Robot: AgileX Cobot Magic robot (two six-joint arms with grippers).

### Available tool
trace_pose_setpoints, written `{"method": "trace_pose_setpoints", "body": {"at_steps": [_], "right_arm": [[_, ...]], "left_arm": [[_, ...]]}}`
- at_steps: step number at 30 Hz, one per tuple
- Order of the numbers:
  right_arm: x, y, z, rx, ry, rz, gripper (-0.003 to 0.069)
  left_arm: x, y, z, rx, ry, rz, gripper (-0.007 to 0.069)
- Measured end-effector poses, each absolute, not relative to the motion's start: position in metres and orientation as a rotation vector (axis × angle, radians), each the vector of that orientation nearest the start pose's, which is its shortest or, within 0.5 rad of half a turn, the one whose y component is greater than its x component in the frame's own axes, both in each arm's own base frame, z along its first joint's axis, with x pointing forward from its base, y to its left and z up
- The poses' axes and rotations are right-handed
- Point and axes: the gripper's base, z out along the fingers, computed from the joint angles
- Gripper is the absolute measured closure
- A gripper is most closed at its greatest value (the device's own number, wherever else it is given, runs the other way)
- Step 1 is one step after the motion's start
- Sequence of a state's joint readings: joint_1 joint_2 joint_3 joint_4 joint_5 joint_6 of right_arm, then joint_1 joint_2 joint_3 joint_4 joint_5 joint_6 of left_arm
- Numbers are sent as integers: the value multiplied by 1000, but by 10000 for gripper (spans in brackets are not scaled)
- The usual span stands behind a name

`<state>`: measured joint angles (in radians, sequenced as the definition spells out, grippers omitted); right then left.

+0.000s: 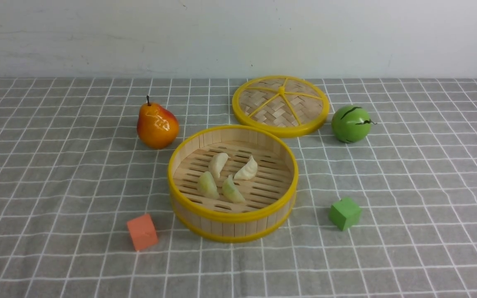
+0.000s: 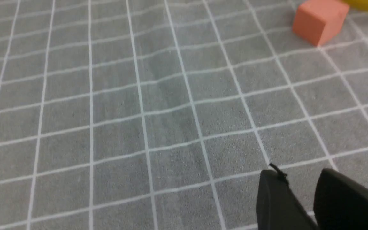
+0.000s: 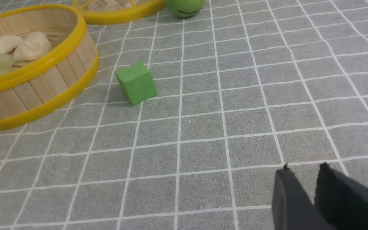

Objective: Put the dumplings into the steamer on the table with the grey tablecloth.

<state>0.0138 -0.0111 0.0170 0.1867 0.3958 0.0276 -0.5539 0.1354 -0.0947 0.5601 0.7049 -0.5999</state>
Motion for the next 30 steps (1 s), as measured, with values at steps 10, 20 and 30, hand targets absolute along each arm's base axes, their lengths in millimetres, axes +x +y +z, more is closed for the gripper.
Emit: {"method": "trace_pose_setpoints", "body": {"at_steps": [10,20,30], "right_arm": [[52,7,173,128,1880,215,517],[52,7,173,128,1880,215,506],[52,7,173,127,1880,215,492]], "left_arm": [[51,-13,197,168,1756,-350,449],[55,-13,192,39,1643,-325,638],[53,-2,171,-187,1867,-168,638]]}}
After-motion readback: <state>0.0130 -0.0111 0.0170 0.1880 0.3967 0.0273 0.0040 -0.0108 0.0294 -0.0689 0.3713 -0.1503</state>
